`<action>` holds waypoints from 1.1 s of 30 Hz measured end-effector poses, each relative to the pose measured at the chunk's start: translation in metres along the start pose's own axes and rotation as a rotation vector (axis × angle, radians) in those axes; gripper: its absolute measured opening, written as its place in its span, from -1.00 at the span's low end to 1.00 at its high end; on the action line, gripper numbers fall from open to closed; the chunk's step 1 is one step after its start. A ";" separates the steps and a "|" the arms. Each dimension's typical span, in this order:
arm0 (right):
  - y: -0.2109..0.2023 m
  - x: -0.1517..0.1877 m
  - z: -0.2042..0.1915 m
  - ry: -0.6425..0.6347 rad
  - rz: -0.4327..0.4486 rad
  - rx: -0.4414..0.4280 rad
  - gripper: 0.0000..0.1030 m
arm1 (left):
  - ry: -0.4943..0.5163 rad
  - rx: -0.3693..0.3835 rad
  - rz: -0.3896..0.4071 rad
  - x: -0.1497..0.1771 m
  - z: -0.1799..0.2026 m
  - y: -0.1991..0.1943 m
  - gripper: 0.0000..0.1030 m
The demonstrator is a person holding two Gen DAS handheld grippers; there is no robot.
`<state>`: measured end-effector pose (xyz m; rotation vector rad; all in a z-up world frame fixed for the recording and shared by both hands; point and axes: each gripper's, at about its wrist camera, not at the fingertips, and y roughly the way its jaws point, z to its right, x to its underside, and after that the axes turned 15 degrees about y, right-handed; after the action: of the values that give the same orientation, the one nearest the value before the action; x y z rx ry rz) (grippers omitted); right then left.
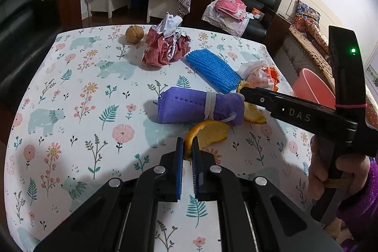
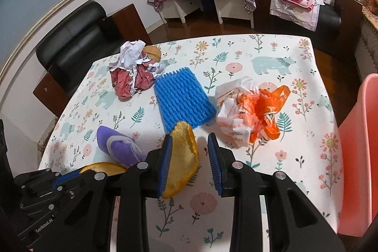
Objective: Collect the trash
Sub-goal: 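Grasp a yellow peel with the left gripper while the right grasps another peel, then carry both yellow peels over the pink bucket and open both grippers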
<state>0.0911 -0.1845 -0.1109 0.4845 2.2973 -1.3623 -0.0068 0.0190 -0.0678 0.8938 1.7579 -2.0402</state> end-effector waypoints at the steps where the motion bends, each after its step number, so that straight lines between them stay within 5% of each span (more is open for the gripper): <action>1: 0.001 0.000 0.000 0.000 -0.005 -0.006 -0.52 | 0.001 -0.001 0.000 0.000 0.000 0.000 -0.88; 6: 0.001 0.003 0.001 0.004 -0.022 -0.029 -0.82 | 0.006 -0.008 -0.005 -0.001 0.004 -0.001 -0.88; 33: -0.119 0.026 0.057 0.125 0.173 -0.051 -0.85 | 0.135 -0.002 0.060 -0.021 0.071 -0.035 -0.88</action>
<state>0.0196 -0.2871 -0.0610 0.7528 2.3208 -1.2178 -0.0300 -0.0458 -0.0240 1.0942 1.7772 -1.9819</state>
